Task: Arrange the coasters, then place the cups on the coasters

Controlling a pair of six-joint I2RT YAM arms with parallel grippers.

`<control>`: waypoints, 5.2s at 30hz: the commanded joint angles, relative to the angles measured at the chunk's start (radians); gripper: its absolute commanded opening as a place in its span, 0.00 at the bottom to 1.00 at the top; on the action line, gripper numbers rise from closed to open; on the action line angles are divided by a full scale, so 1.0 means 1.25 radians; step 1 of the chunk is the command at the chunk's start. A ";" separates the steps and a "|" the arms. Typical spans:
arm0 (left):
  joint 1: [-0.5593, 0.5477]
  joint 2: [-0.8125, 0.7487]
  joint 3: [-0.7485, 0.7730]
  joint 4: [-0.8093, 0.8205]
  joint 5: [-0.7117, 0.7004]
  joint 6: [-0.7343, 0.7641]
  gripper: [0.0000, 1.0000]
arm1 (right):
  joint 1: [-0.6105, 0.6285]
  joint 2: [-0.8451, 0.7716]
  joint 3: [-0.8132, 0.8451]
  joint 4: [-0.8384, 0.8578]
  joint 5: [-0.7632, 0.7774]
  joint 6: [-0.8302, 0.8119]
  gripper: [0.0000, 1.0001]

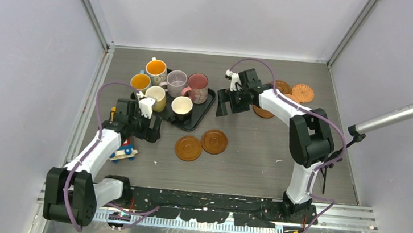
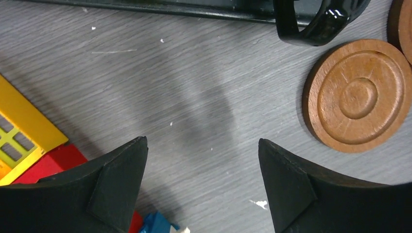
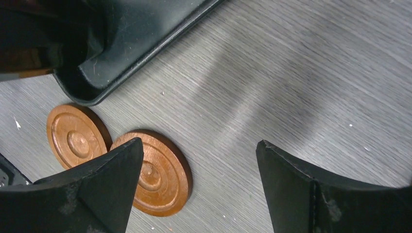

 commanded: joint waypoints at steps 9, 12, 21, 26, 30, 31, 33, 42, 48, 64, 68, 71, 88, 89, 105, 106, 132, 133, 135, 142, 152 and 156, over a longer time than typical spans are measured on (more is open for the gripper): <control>-0.083 0.096 -0.060 0.374 -0.066 -0.063 0.73 | 0.015 0.101 0.099 0.052 -0.041 0.080 0.69; -0.093 0.125 -0.060 0.395 -0.067 -0.063 0.70 | 0.014 0.119 0.126 0.045 -0.041 0.077 0.67; -0.134 0.215 -0.038 0.437 -0.116 -0.057 0.61 | -0.006 0.129 0.164 0.013 -0.042 0.067 0.66; -0.140 0.253 -0.013 0.443 -0.129 -0.048 0.58 | -0.036 0.118 0.174 0.001 -0.044 0.071 0.66; -0.140 0.285 0.014 0.445 -0.113 -0.032 0.56 | -0.057 0.110 0.173 0.000 -0.043 0.066 0.66; -0.140 0.293 0.022 0.450 -0.112 -0.028 0.56 | -0.060 0.110 0.173 -0.003 -0.042 0.066 0.66; -0.140 0.319 0.042 0.453 -0.111 -0.021 0.56 | -0.066 0.111 0.174 -0.005 -0.042 0.063 0.66; -0.141 0.393 0.107 0.441 -0.108 0.001 0.53 | -0.080 0.113 0.176 -0.004 -0.040 0.059 0.66; -0.143 0.432 0.161 0.382 -0.123 -0.004 0.56 | -0.094 0.123 0.185 -0.004 -0.038 0.059 0.65; -0.152 0.541 0.309 0.283 -0.142 0.015 0.55 | -0.117 0.145 0.212 -0.003 -0.030 0.067 0.66; -0.159 0.555 0.347 0.241 -0.151 0.014 0.56 | -0.123 0.151 0.217 -0.004 -0.027 0.069 0.66; -0.159 0.573 0.375 0.215 -0.155 0.013 0.56 | -0.126 0.156 0.222 -0.005 -0.027 0.069 0.66; -0.172 0.613 0.465 0.139 -0.151 0.026 0.56 | -0.127 0.169 0.215 0.005 -0.063 0.108 0.65; -0.172 0.616 0.475 0.138 -0.150 0.027 0.56 | -0.125 0.172 0.211 0.008 -0.066 0.119 0.66; -0.192 0.678 0.592 0.101 -0.145 -0.040 0.56 | -0.116 0.183 0.207 0.033 -0.063 0.159 0.66; -0.192 0.678 0.589 0.116 -0.143 -0.049 0.55 | -0.116 0.182 0.205 0.035 -0.063 0.160 0.66; -0.214 0.869 0.815 0.157 -0.183 -0.111 0.58 | -0.153 0.141 0.193 0.013 -0.053 0.115 0.67; -0.213 0.873 0.822 0.153 -0.182 -0.111 0.58 | -0.154 0.139 0.192 0.013 -0.053 0.112 0.67; -0.209 0.875 0.829 0.148 -0.175 -0.111 0.58 | -0.156 0.133 0.190 0.013 -0.054 0.108 0.67; -0.208 0.799 0.788 0.129 -0.105 -0.007 0.68 | -0.156 0.100 0.205 -0.032 -0.056 0.048 0.68; -0.210 0.557 0.630 -0.125 0.129 0.149 1.00 | -0.176 0.026 0.218 -0.216 0.030 -0.152 0.73; -0.227 0.505 0.568 -0.215 0.172 0.245 1.00 | -0.191 0.030 0.237 -0.330 0.057 -0.249 0.73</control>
